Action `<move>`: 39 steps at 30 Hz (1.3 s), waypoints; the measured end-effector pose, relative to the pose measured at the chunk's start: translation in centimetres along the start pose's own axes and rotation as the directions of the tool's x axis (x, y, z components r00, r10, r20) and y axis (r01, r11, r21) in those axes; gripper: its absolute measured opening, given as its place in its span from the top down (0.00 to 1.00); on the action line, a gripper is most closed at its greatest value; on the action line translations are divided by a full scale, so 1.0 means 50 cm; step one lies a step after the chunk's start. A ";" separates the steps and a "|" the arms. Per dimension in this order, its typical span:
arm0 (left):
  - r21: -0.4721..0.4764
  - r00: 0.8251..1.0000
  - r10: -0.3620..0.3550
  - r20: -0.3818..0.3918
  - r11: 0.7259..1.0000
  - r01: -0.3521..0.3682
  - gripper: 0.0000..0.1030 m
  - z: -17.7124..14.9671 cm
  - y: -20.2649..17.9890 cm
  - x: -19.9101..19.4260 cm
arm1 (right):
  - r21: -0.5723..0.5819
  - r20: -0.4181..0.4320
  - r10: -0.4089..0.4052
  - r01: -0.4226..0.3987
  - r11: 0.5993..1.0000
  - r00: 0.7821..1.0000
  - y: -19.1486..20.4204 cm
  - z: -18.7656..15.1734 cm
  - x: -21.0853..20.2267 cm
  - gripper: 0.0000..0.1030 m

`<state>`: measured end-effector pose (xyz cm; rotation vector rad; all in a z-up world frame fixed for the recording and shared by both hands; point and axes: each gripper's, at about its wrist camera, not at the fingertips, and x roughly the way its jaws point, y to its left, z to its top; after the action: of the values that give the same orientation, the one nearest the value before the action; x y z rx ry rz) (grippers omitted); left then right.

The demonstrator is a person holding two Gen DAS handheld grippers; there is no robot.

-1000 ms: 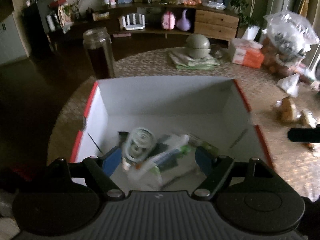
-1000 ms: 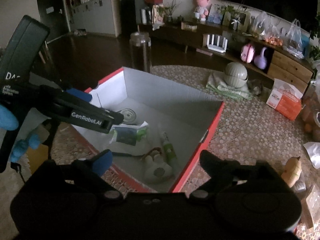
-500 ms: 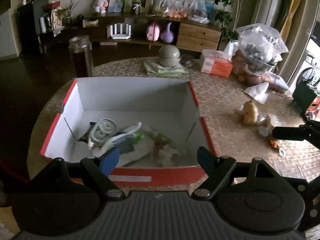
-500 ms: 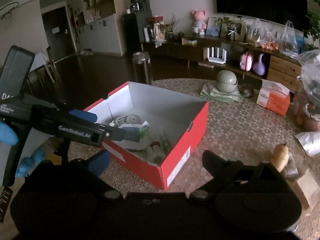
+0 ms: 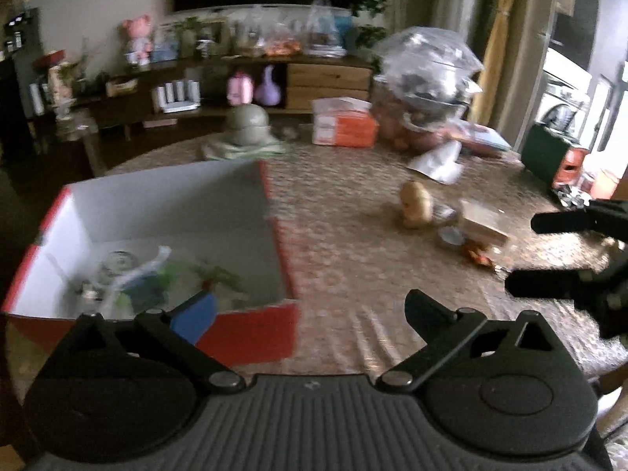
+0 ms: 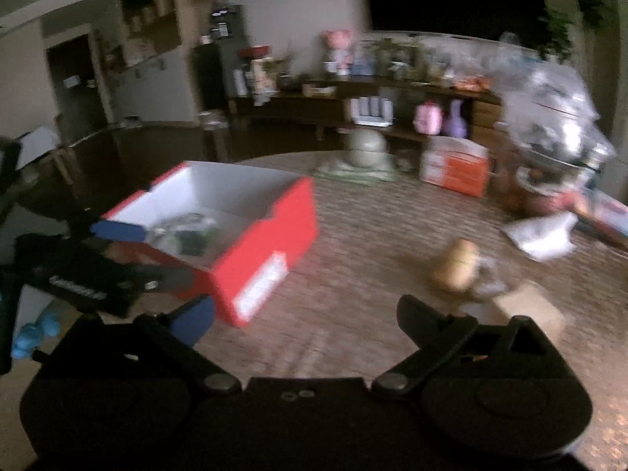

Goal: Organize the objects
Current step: 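Withdraw both grippers from the box back over the table, then grasp the gourd-shaped toy with the left gripper while the right gripper grasps the bagged bread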

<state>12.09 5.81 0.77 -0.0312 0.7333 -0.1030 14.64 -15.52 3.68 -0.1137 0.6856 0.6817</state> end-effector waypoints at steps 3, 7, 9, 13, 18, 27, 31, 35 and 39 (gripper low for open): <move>0.013 0.999 -0.034 -0.007 0.999 0.034 0.00 -0.003 -0.041 0.033 | 0.053 -0.009 -0.064 0.064 0.997 0.998 -0.067 -0.020 -0.018 0.04; 0.028 0.997 -0.080 -0.021 0.996 0.081 0.00 0.001 -0.088 0.080 | 0.106 -0.031 -0.148 0.150 0.983 0.989 -0.147 -0.042 -0.033 0.04; 0.045 0.997 -0.075 -0.027 0.996 0.077 0.00 0.006 -0.110 0.100 | 0.115 -0.044 -0.192 0.195 0.974 0.981 -0.182 -0.048 -0.035 0.03; 0.090 0.996 -0.080 -0.030 0.993 0.083 0.00 0.023 -0.153 0.139 | 0.151 -0.072 -0.258 0.267 0.952 0.963 -0.251 -0.055 -0.030 0.03; 0.159 0.999 -0.011 -0.053 0.987 0.020 0.00 0.052 -0.197 0.203 | 0.216 -0.121 -0.322 0.341 0.915 0.939 -0.326 -0.054 0.007 0.03; 0.160 0.998 0.013 -0.056 0.987 -0.004 0.00 0.118 -0.228 0.313 | 0.375 -0.192 -0.347 0.396 0.838 0.918 -0.410 -0.011 0.120 0.03; 0.172 0.998 0.030 -0.049 0.985 -0.021 0.00 0.140 -0.234 0.354 | 0.405 -0.236 -0.361 0.430 0.807 0.902 -0.426 -0.001 0.177 0.03; 0.142 0.997 0.034 -0.070 0.990 -0.024 0.00 0.159 -0.231 0.400 | 0.469 -0.276 -0.365 0.456 0.756 0.889 -0.450 0.000 0.216 0.03; 0.128 0.995 0.037 -0.097 0.992 -0.024 0.00 0.168 -0.232 0.443 | 0.508 -0.300 -0.369 0.475 0.719 0.880 -0.466 0.002 0.241 0.03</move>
<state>33.11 -8.11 -7.00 0.1065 0.8247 -0.1223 35.87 -27.09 -6.48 0.2248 0.9749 -0.0054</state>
